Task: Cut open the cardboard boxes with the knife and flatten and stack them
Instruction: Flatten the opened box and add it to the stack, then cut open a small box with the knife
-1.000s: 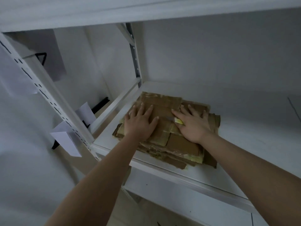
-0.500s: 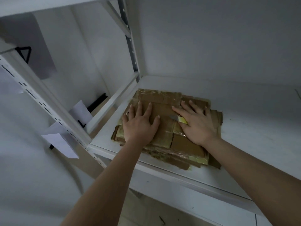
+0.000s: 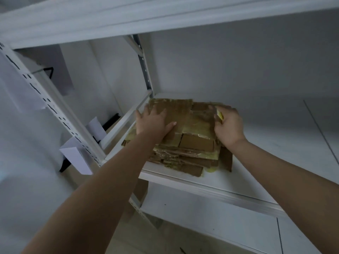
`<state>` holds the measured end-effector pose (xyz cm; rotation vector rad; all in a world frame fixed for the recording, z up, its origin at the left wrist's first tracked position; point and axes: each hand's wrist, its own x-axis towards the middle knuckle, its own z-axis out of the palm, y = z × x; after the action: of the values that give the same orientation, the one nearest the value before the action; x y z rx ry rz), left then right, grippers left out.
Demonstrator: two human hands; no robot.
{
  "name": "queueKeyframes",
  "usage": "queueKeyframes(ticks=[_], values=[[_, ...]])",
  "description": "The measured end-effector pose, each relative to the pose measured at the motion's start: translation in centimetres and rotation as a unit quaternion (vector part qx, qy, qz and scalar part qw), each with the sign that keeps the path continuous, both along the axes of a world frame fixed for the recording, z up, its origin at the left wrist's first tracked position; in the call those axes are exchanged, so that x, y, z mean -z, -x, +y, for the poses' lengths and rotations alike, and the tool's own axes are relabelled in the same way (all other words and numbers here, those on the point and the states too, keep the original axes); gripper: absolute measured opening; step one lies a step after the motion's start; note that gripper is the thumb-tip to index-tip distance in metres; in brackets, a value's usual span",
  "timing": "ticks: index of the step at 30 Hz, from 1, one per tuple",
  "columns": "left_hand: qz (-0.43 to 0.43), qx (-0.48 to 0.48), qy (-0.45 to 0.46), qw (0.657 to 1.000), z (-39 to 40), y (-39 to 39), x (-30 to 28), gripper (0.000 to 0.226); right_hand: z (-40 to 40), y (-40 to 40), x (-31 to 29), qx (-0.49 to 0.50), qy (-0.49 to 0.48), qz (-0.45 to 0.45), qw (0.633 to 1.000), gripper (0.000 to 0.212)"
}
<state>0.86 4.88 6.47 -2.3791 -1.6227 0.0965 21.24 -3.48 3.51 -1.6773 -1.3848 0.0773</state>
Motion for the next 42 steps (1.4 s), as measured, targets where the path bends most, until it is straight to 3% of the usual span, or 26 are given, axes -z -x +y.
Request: queueKeyframes(ticks=[5, 9, 14, 22, 28, 35, 42], values=[[-0.046, 0.052, -0.067, 0.995, -0.9, -1.4, -3.6, 0.058, -2.5, -2.6, -0.3, 0.037, 0.007, 0.018, 0.999, 0.031], [-0.087, 0.103, -0.092, 0.987, -1.6, -3.3, -5.3, 0.054, -4.8, -5.3, 0.8, 0.074, 0.03, -0.029, 0.996, 0.037], [-0.104, 0.143, -0.119, 0.977, -2.6, -4.8, -6.5, 0.048, -8.3, -9.3, 0.7, 0.103, 0.048, -0.023, 0.993, 0.04], [-0.053, 0.036, -0.139, 0.988, -3.9, -3.8, -8.4, 0.035, -12.5, -15.5, -0.9, 0.124, 0.073, -0.049, 0.988, 0.027], [-0.131, 0.142, -0.122, 0.973, -12.5, -17.0, -6.0, 0.039, -17.5, -21.1, -2.0, 0.094, 0.142, -0.16, 0.972, 0.038], [-0.121, 0.271, -0.066, 0.953, -22.2, -34.2, -2.0, 0.046, -25.6, -30.1, -2.6, 0.084, 0.152, -0.158, 0.972, 0.028], [-0.173, 0.3, 0.028, 0.938, -28.6, -42.8, 0.5, 0.055, -31.0, -37.9, -1.8, 0.159, 0.151, -0.106, 0.97, 0.04]])
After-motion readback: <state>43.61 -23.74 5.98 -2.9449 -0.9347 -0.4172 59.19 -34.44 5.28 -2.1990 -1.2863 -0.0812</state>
